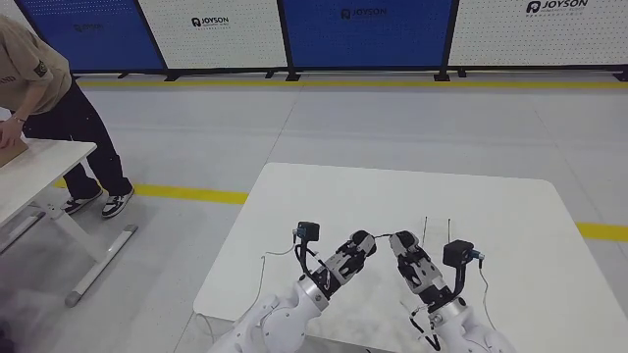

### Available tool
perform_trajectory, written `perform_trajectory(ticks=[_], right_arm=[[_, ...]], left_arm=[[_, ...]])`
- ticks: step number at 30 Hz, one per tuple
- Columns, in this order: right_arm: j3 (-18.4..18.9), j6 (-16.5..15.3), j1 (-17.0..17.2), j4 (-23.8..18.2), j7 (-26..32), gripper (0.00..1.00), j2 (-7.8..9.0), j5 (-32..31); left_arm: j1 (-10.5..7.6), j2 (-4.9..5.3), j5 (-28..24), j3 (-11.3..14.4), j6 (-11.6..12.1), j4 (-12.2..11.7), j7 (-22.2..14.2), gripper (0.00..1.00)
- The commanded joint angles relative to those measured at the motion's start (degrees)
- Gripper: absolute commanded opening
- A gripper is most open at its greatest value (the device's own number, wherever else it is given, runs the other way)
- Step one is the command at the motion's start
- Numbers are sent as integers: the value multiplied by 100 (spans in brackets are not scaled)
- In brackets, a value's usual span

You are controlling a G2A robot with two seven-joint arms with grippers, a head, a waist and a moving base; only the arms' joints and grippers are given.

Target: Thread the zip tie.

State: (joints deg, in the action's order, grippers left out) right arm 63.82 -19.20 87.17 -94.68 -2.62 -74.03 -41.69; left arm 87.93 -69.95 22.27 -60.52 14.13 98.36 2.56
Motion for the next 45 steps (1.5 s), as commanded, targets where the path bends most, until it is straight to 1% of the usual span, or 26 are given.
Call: perform_trajectory(ticks=[1,5,10,17,18,19,20,21,22,23,24,25,30,35,45], right_arm=[[24,-28,25,-12,1,100,8,-34],[66,-5,70,-38,24,100,20,-92],[153,78,170,-39,29,100,35,-87],[247,-2,253,-141,-99,100,42,70],[245,-6,252,-159,-108,93,41,75],[239,-11,248,-176,-119,81,39,82],[233,-14,242,-186,-125,50,37,84],[226,-12,233,-198,-128,42,35,84],[218,-4,223,-209,-137,24,32,88],[207,6,210,-214,-144,16,28,96],[201,13,198,-215,-148,3,25,102],[198,24,182,-212,-154,0,22,110],[166,71,83,-147,-136,0,5,140],[159,107,21,-139,-128,0,-6,151],[170,148,5,-127,-130,0,-14,113]], left_arm=[[-8,-7,-94,-4,-66,4,5,0],[-22,-17,-294,-15,-138,10,-47,0],[-46,-33,-718,-49,-264,44,-156,0],[-55,-32,-734,-64,-278,45,-168,0],[-55,-32,-734,-64,-278,45,-168,0],[-55,-32,-734,-64,-278,45,-168,0],[-55,-32,-734,-64,-278,45,-168,0],[-55,-32,-734,-64,-278,45,-168,0],[-58,-34,-726,-54,-285,46,-171,0],[-62,-35,-700,-47,-275,45,-174,0],[-63,-34,-665,-46,-258,43,-172,0],[-58,-33,-643,-46,-232,41,-167,0],[-40,-22,-603,-70,-73,12,-208,0],[-39,-13,-522,-83,27,22,-254,0],[-86,-14,-496,-77,31,21,-314,0]])
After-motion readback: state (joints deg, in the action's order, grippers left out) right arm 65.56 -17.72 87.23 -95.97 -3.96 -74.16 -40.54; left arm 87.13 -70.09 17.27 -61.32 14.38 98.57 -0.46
